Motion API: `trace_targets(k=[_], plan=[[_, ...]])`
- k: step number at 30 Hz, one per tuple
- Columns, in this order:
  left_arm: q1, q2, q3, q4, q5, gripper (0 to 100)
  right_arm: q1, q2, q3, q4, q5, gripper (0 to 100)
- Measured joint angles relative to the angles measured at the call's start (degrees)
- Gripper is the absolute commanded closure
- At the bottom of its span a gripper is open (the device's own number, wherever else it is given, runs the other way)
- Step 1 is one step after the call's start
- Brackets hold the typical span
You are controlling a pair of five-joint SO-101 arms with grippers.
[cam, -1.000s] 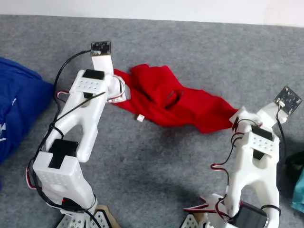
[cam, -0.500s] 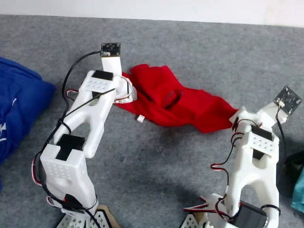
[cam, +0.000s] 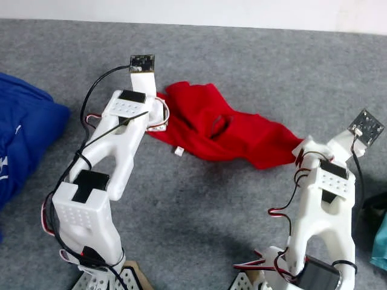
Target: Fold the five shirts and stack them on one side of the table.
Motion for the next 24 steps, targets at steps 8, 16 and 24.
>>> trace_targets(k=[8,16,24], plan=[[0.7,0.0,0.0,0.0,-0.1,89,0.0,0.0,0.0,0.0,0.0,99.1],[1.9,0.0,0.0,0.0,-0.2,96,-0.8,0.0,0.3,0.0,0.0,99.1],[2.3,0.0,0.0,0.0,0.0,99,-0.8,0.1,1.1,0.0,0.0,99.1]])
